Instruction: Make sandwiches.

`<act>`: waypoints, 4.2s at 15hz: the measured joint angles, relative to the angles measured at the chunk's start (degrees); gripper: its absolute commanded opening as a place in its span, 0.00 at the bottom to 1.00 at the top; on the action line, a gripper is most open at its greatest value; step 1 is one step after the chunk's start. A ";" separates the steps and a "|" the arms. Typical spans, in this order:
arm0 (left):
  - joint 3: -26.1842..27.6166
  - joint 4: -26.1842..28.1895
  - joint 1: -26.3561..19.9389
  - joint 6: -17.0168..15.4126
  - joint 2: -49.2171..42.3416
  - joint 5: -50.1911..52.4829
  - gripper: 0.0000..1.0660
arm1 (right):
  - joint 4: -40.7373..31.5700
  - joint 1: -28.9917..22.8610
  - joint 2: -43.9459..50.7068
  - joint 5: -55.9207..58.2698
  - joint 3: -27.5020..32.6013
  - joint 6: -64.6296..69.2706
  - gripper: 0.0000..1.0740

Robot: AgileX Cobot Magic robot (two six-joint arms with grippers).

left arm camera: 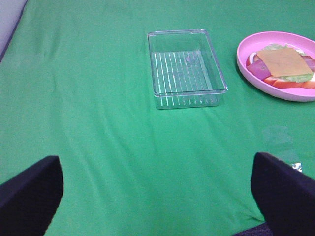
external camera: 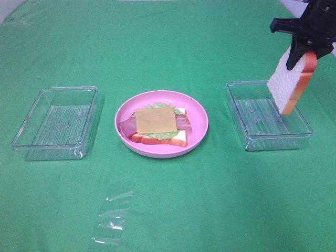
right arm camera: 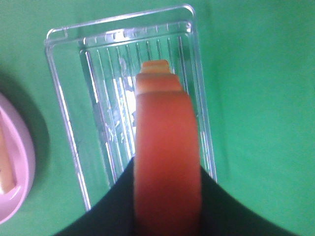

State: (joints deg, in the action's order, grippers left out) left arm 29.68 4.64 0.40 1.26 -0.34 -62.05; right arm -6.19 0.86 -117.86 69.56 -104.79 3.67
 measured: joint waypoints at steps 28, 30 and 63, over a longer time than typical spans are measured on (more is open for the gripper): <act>0.00 0.06 0.00 0.00 0.00 0.00 0.89 | -60.50 -16.04 -7.39 -23.61 20.86 -26.24 0.00; 0.00 0.06 0.00 0.00 0.00 0.00 0.89 | -60.16 -16.04 -8.19 -23.66 20.86 -26.24 0.00; 0.00 0.06 0.00 0.00 0.00 0.00 0.89 | 9.00 -4.70 10.83 -0.52 18.74 4.81 0.77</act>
State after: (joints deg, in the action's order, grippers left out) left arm 29.68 4.70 0.40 1.26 -0.34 -62.05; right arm 2.81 -3.84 -107.03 69.04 -86.06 8.48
